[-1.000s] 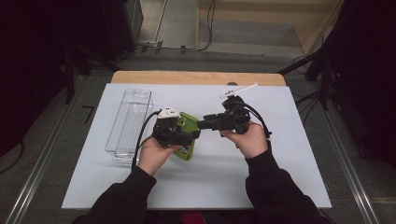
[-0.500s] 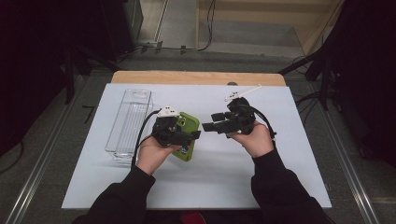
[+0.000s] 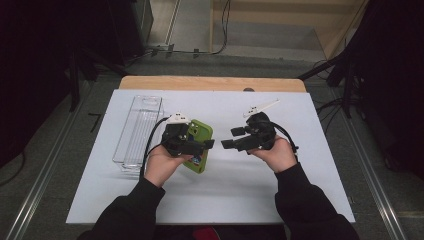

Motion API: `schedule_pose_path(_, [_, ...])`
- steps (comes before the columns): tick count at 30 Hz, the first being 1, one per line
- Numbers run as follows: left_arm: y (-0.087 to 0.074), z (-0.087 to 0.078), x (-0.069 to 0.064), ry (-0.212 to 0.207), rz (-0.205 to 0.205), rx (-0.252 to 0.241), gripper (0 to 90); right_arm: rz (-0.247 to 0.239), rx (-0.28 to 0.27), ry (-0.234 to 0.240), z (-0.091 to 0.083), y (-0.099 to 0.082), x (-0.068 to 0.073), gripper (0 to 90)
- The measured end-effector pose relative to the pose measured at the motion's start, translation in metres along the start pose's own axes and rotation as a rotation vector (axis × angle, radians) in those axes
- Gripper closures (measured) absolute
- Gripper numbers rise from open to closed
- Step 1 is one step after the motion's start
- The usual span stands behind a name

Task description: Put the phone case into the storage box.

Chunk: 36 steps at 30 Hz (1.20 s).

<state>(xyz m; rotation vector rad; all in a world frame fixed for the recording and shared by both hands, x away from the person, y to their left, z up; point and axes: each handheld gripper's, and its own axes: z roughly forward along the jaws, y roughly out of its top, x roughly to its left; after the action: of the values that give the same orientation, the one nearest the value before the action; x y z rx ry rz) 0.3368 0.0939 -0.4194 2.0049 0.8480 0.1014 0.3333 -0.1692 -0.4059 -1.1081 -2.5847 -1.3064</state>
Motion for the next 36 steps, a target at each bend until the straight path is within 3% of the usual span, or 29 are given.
schedule_pose_path(14, [0.002, -0.004, 0.001, -0.020, 0.000, -0.006, 17.3, 0.025, 0.016, -0.056, -0.004, -0.024, -0.007, 27.6])
schedule_pose_path(36, [0.004, -0.006, 0.002, -0.045, -0.006, 0.005, 17.2, 0.027, 0.038, -0.069, -0.005, -0.062, -0.001, 27.1])
